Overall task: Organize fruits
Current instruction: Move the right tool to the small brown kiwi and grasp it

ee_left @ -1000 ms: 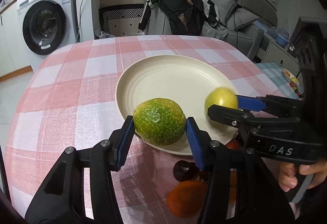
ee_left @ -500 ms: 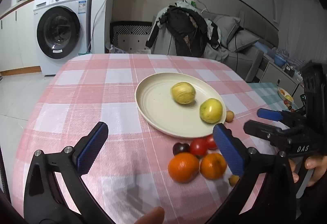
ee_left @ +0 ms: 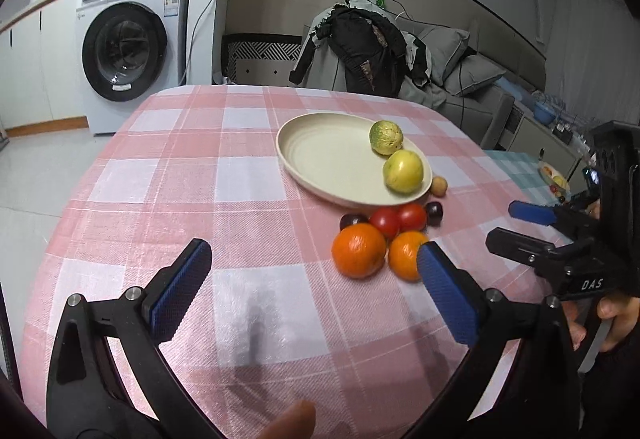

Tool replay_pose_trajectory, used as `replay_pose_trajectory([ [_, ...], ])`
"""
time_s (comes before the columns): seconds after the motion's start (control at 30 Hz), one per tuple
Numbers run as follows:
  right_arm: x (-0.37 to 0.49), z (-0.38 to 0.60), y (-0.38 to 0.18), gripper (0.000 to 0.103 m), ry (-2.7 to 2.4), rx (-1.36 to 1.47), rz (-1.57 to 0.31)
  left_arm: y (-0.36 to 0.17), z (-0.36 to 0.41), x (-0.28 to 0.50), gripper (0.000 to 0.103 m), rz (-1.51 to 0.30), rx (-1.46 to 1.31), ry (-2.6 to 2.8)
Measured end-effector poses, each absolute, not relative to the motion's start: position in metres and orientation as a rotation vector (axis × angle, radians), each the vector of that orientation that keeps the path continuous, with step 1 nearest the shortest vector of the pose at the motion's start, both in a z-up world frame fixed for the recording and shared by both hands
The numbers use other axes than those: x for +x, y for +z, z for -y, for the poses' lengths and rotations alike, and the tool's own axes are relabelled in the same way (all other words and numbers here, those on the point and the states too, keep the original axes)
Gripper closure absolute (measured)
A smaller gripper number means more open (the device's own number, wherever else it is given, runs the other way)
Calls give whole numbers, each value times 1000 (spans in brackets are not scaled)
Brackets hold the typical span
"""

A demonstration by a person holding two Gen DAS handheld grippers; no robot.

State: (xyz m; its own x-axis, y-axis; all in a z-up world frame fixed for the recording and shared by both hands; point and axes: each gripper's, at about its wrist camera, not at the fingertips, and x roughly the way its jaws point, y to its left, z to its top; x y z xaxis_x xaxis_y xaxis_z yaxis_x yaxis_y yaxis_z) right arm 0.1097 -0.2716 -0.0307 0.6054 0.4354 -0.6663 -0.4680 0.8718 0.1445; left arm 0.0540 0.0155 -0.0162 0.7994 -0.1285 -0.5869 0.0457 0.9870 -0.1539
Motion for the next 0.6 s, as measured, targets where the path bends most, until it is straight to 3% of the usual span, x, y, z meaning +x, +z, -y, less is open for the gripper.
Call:
replay_pose_trajectory([
  [0.6,102,255,-61,1,597,-117,-895,-34,2,66,1,-714,-63,-95],
])
